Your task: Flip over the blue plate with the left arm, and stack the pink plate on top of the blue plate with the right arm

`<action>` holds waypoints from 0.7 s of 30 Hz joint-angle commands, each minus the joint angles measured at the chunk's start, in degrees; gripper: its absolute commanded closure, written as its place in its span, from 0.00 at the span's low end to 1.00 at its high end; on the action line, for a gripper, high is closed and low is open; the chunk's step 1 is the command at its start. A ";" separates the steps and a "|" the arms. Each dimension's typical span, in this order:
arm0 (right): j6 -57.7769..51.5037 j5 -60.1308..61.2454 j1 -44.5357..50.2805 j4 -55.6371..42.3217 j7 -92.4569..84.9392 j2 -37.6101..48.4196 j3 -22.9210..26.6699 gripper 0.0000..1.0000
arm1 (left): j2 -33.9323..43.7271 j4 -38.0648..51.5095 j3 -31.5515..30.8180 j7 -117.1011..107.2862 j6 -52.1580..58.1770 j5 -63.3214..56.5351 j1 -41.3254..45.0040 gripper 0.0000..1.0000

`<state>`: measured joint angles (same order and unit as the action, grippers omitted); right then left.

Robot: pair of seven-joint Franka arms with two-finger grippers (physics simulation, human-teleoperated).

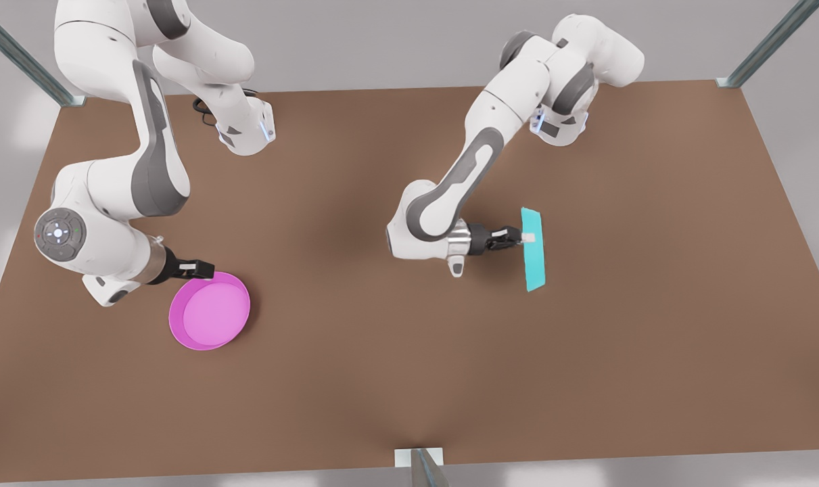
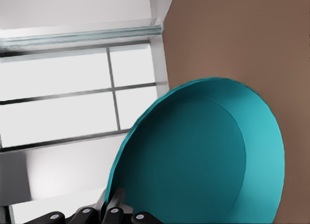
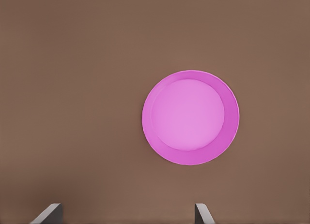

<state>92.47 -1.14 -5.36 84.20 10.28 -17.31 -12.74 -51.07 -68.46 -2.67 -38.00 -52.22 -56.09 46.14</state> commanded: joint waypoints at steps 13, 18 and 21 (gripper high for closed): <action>0.08 0.00 0.09 0.00 0.00 -0.36 0.00 0.00 | -6.05 0.08 0.03 -5.94 4.41 -7.63 9.32 0.79; 0.08 0.00 0.00 0.00 0.00 -0.62 0.00 0.00 | -9.04 0.17 0.03 -9.19 5.81 -9.30 12.92 0.79; 0.08 0.00 0.18 0.00 0.00 -0.62 0.00 0.00 | -10.80 0.17 -0.06 -11.39 5.90 -9.30 14.59 0.79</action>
<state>92.55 -1.14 -5.16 84.20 10.28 -17.94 -12.74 -62.17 -68.21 -2.68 -49.59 -46.19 -66.56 61.87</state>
